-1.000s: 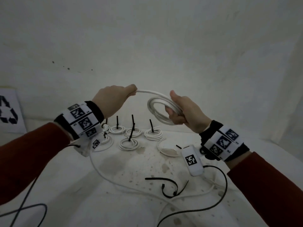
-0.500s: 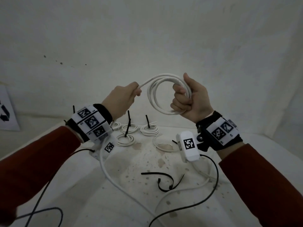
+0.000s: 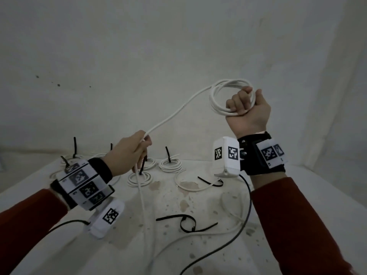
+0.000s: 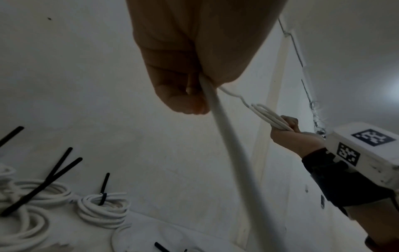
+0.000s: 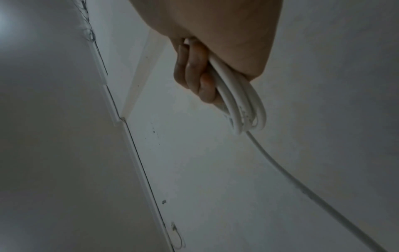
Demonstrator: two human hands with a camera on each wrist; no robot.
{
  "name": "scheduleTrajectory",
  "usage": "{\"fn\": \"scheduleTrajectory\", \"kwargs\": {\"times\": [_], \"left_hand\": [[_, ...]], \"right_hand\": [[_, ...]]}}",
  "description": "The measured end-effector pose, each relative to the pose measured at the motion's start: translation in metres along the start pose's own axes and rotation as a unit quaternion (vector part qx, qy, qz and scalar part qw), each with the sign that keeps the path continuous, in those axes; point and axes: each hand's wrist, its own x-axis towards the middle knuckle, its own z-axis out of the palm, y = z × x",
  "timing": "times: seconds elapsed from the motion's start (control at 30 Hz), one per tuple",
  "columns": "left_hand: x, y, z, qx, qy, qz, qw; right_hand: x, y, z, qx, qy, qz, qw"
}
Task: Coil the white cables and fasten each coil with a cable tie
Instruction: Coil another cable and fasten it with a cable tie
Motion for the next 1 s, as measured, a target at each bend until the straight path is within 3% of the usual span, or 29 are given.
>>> {"fn": "scheduleTrajectory", "kwargs": {"times": [0.17, 0.37, 0.5, 0.63, 0.7, 0.73, 0.8, 0.87, 0.9, 0.93, 1.0], "left_hand": [[0.0, -0.011, 0.0, 0.054, 0.018, -0.007, 0.998], [-0.005, -0.012, 0.007, 0.122, -0.038, -0.032, 0.991], [-0.011, -0.008, 0.009, 0.207, -0.018, 0.038, 0.977], [-0.012, -0.002, -0.002, 0.242, -0.01, 0.08, 0.967], [-0.012, 0.004, -0.01, 0.272, -0.009, 0.12, 0.955], [-0.013, 0.008, -0.015, 0.287, 0.006, 0.151, 0.946], [-0.016, 0.016, -0.027, 0.325, 0.042, 0.221, 0.919], [-0.013, 0.023, -0.041, 0.351, 0.073, 0.255, 0.898], [-0.01, 0.025, -0.048, 0.358, 0.085, 0.259, 0.893], [-0.005, 0.027, -0.056, 0.36, 0.093, 0.263, 0.89], [0.006, 0.025, -0.07, 0.359, 0.106, 0.264, 0.889]], "right_hand": [[0.006, -0.007, -0.005, -0.018, 0.0, -0.045, 0.999], [0.011, -0.005, -0.011, -0.077, 0.018, -0.095, 0.992], [0.013, -0.002, -0.019, -0.219, 0.089, -0.158, 0.959], [0.012, 0.008, -0.03, -0.455, 0.094, -0.188, 0.865], [0.01, 0.018, -0.041, -0.573, 0.066, -0.171, 0.799], [0.009, 0.023, -0.048, -0.646, 0.043, -0.146, 0.748], [0.0, 0.032, -0.057, -0.783, -0.032, -0.053, 0.619], [-0.013, 0.039, -0.058, -0.852, -0.126, 0.052, 0.505], [-0.02, 0.043, -0.055, -0.86, -0.162, 0.092, 0.475], [-0.028, 0.046, -0.052, -0.856, -0.187, 0.122, 0.466], [-0.044, 0.053, -0.044, -0.826, -0.22, 0.162, 0.492]]}}
